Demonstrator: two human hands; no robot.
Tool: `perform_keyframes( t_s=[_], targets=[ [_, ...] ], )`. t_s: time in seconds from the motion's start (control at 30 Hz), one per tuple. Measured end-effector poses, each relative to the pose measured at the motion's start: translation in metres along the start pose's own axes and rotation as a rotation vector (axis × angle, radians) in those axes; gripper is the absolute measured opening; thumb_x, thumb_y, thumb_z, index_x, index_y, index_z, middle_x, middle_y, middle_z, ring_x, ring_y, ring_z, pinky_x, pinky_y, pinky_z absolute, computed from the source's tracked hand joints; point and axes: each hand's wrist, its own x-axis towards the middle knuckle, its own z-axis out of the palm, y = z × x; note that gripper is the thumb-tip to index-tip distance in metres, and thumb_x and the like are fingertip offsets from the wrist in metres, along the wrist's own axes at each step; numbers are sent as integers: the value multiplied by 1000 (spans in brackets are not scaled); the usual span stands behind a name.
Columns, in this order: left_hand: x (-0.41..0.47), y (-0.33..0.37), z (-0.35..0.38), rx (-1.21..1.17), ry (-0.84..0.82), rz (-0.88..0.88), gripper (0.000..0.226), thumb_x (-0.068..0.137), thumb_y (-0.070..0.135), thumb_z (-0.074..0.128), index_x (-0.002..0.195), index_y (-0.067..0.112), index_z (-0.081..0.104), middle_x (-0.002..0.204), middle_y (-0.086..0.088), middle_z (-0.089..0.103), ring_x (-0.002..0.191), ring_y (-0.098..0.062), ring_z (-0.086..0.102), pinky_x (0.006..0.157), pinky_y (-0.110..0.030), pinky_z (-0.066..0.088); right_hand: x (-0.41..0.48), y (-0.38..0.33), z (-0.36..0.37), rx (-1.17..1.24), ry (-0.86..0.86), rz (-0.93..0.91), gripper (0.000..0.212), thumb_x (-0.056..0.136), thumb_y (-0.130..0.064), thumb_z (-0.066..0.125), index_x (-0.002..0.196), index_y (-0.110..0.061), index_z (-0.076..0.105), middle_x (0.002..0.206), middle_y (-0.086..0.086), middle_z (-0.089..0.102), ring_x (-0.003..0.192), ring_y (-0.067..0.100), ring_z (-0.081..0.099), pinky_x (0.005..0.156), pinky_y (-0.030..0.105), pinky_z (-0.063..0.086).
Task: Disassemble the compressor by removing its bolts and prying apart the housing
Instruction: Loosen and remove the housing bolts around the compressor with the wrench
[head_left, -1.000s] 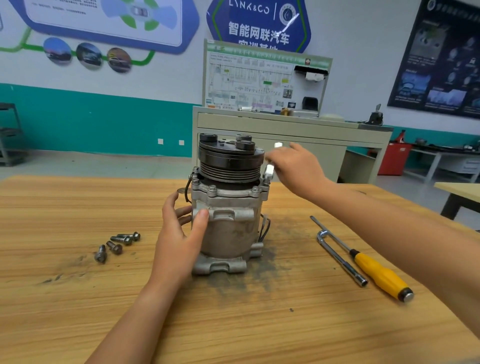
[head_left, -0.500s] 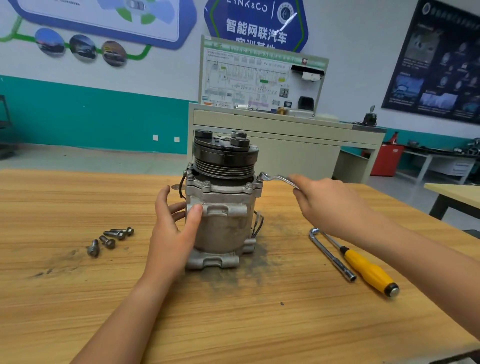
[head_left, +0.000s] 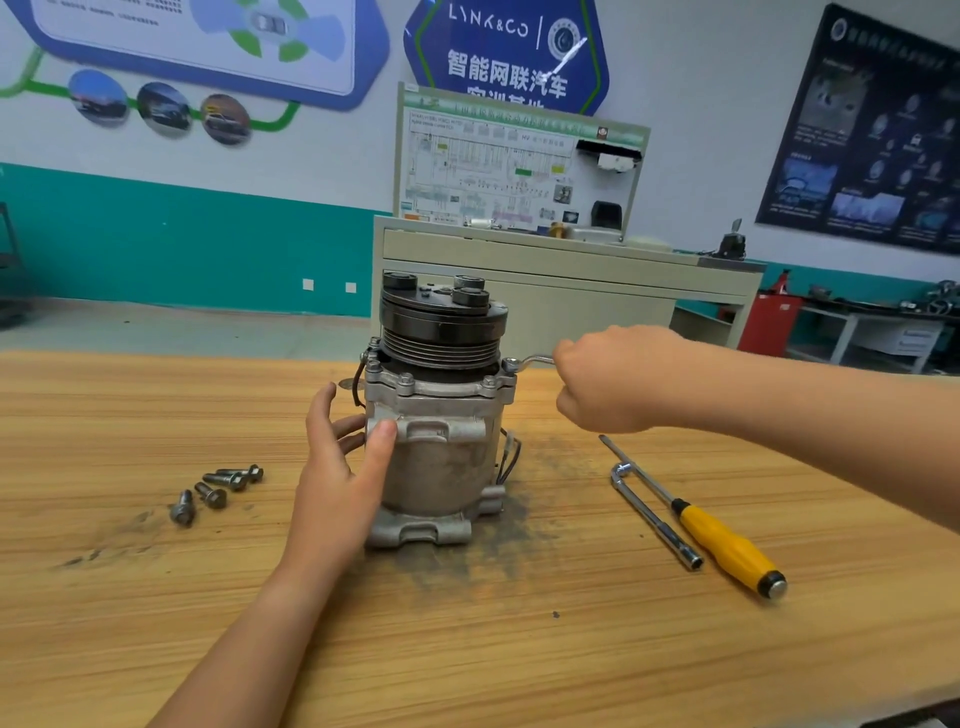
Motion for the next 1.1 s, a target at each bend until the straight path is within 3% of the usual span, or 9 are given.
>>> perform_keyframes(
  t_s=[0.2,0.3,0.37,0.43,0.53,0.7,0.83,0.97,1.1],
  targets=[
    [0,-1,0,5,7,6,86,68,67,38,145,37,15,111,15,47,97,-1,49,86,-28,32,26,18,16,-158,90,-29,11,92,-6,37,95,-11,47,58,-4,39,47,11,35,42,23,27],
    [1,-4,0,26,21,23,81,77,71,42,145,38,14,106,23,47,97,-2,48,84,-27,31,55,14,29,-88,208,-69,21,92,-3,40,109,-10,51,75,-1,55,65,18,51,74,32,45],
    [2,-6,0,39,20,30,77,81,70,42,145,39,12,109,18,48,94,0,47,81,-25,31,72,9,35,-19,336,-112,27,92,-1,41,115,-10,52,101,5,64,94,23,58,95,35,38],
    [2,-5,0,55,7,34,79,78,70,38,146,40,10,115,14,46,93,1,47,77,-23,31,82,5,39,42,428,-141,31,92,-1,40,119,-10,53,114,5,63,107,22,56,98,32,34],
    [1,-4,0,75,-6,45,78,80,73,35,146,40,8,117,13,45,91,5,47,80,-27,32,76,3,38,81,475,-110,28,92,-2,39,115,-7,56,110,9,64,103,25,58,93,34,34],
    [3,-8,0,76,-4,46,77,78,63,35,146,39,9,118,11,45,102,-7,47,83,-27,31,25,-1,27,569,746,194,29,99,-20,35,116,-4,53,70,3,54,62,24,52,55,30,32],
    [3,-7,0,50,-9,46,82,76,68,35,147,37,10,119,10,45,105,-9,47,85,-27,30,-17,-10,25,489,571,195,29,99,-25,32,120,-11,47,55,-5,42,48,16,44,43,27,28],
    [3,-7,0,39,-7,46,83,75,70,36,147,37,11,119,9,46,106,-9,46,86,-27,30,-25,-10,32,343,281,211,24,99,-19,34,120,-17,45,62,-4,44,56,15,48,46,27,37],
    [3,-7,0,29,-5,53,85,71,66,35,147,35,12,118,9,46,105,-10,47,85,-27,31,-17,-13,29,257,169,194,27,97,-14,37,121,-19,47,64,-5,40,64,15,49,51,25,40]
  ],
)
